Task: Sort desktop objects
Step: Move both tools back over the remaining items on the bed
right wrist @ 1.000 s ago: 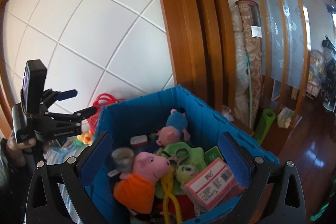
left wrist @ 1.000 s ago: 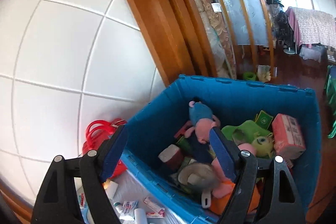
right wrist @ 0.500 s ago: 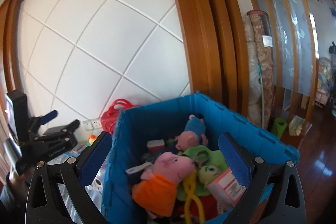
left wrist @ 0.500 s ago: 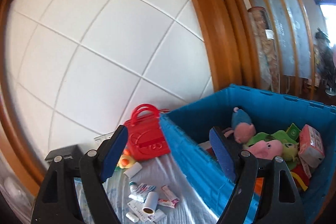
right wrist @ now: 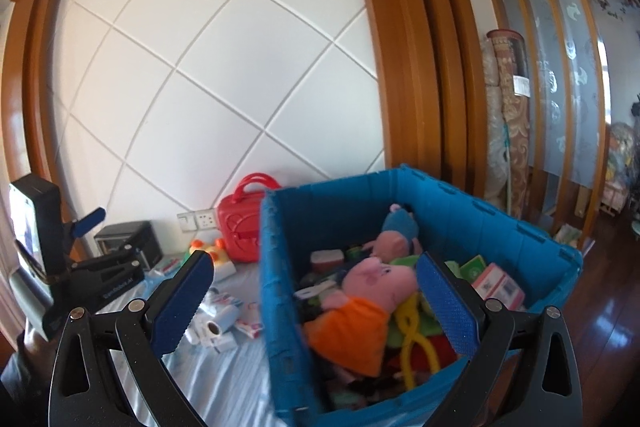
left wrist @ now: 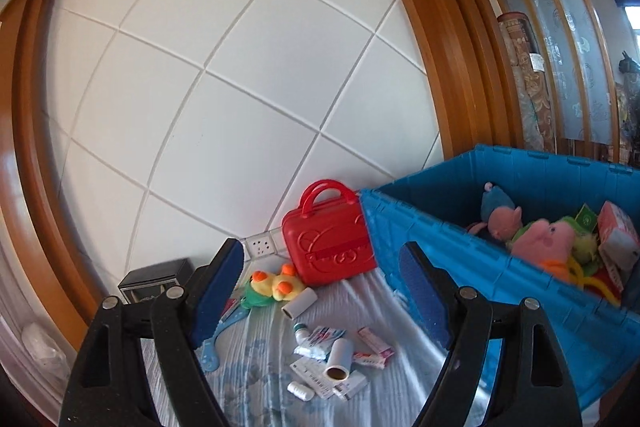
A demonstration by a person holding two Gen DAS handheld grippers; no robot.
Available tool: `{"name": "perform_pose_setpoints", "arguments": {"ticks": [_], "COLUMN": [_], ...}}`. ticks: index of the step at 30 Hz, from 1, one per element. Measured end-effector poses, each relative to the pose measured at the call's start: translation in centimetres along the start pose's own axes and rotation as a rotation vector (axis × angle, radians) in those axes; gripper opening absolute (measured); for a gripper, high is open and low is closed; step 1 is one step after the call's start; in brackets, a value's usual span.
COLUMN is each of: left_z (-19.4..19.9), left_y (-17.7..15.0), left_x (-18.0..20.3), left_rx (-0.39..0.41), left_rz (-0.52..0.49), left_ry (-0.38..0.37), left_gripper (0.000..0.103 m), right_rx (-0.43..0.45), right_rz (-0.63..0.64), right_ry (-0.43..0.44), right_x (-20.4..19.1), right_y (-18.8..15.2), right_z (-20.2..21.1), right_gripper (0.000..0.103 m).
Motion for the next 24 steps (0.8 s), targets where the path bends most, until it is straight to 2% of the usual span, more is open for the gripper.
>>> {"name": "perform_pose_setpoints", "arguments": {"ticks": [2, 6, 12, 15, 20, 22, 24], "left_z": [0.0, -0.4, -0.7, -2.0, -4.9, -6.2, -7.5], "left_y": [-1.3, -3.9, -7.7, -10.2, -13.3, -14.3, -14.9], "left_x": [-1.7, -7.9, -15.1, -16.7, -17.7, -17.8, -17.5], "left_rx": [-0.013, -0.050, -0.059, -0.109, -0.175, -0.213, -0.236], "left_rz": [-0.023, -0.023, -0.052, -0.047, -0.030, 0.001, -0.014], "left_ry": [0.029, 0.072, 0.132, 0.139, 0.141, 0.115, 0.121], "left_gripper": [0.080, 0.080, 0.080, 0.080, 0.080, 0.080, 0.080], "right_rx": [-0.008, -0.031, -0.131, -0.253, -0.346, -0.394, -0.442], "right_rz": [0.010, 0.051, 0.069, 0.091, 0.085, 0.100, 0.110], "right_ry": [0.015, 0.057, 0.120, 0.118, 0.170, 0.192, 0.234], "right_x": [-2.2, -7.7, -13.9, -15.7, -16.8, -17.8, -18.9], "right_y": [-0.2, -1.4, -5.3, -8.5, -11.2, -12.3, -13.3], "right_z": [-0.2, -1.1, -5.4, -9.1, -14.2, -17.8, -20.8], "right_gripper": [0.103, 0.103, 0.103, 0.103, 0.103, 0.103, 0.103]}}
Point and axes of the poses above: each gripper's, at about its wrist camera, not at the fingertips, and z roughly against the way its jaws point, x to its right, y to its top, the point moved 5 cm from there along -z, roughly the way its jaws point, and after that the axes turned 1 degree about -x, right-handed, at the moved point
